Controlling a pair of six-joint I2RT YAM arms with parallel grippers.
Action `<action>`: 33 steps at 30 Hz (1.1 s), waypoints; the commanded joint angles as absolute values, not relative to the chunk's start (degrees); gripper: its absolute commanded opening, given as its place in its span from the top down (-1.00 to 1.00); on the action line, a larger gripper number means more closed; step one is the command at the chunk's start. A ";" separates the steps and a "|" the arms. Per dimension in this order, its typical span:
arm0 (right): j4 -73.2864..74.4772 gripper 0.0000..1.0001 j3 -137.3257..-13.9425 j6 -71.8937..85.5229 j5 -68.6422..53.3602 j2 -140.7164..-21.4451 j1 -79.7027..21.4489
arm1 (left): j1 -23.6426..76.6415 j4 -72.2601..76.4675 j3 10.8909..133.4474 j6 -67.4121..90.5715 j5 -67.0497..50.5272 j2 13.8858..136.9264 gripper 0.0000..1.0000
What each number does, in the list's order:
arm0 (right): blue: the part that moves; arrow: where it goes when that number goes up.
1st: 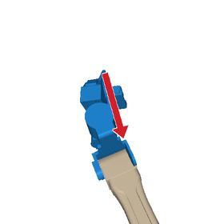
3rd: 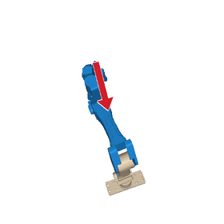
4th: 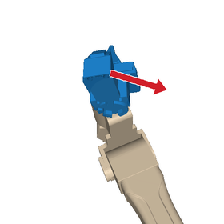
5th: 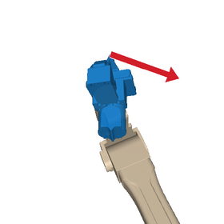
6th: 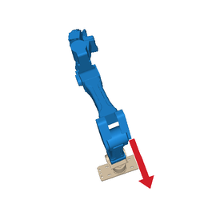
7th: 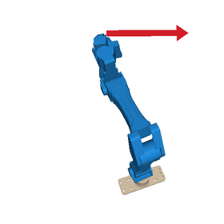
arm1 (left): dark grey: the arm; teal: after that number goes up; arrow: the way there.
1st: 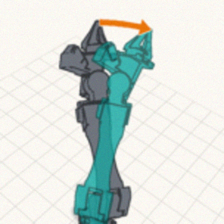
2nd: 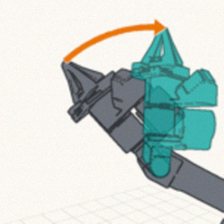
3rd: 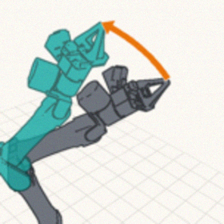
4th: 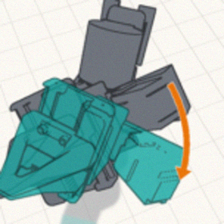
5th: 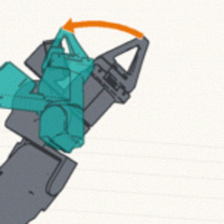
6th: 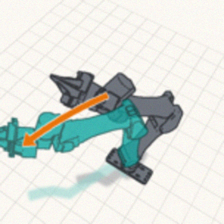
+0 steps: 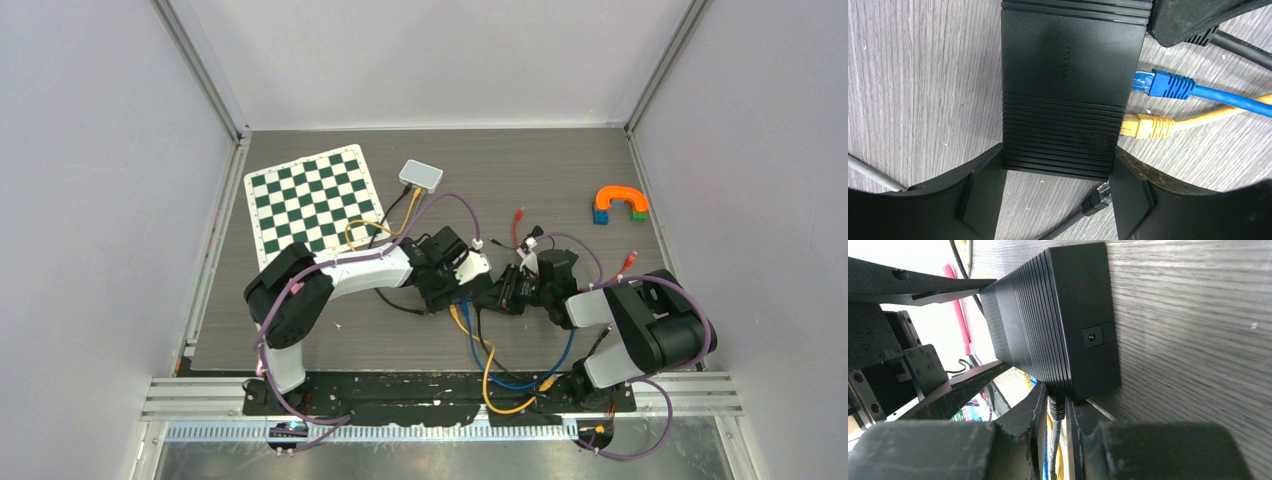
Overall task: Pull the plug from the switch port
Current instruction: Pull the connector from the switch port.
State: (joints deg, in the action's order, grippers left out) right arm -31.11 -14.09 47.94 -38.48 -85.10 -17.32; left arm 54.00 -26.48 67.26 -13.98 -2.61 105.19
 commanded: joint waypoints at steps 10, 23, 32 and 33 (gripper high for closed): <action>-26.46 0.02 -12.27 48.98 -28.94 -78.79 -17.69 | 54.49 -27.63 70.31 -14.10 -6.66 105.94 -0.20; -30.60 0.09 -6.56 53.99 -28.28 -71.78 -17.67 | 54.49 -27.72 70.22 -13.13 -6.59 106.70 -0.18; -39.85 0.10 -5.89 58.06 -31.42 -77.05 -18.38 | 54.49 -28.04 70.75 -13.01 -6.61 106.97 -0.18; -40.75 0.10 -5.67 58.47 -31.40 -77.64 -18.63 | 54.49 -27.99 70.79 -12.92 -6.80 107.01 -0.18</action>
State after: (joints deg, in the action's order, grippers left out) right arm -35.11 -6.46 56.29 -30.61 -75.16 -17.85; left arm 54.13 -27.73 69.14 -13.74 -4.16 106.34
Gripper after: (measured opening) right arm 0.453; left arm 0.689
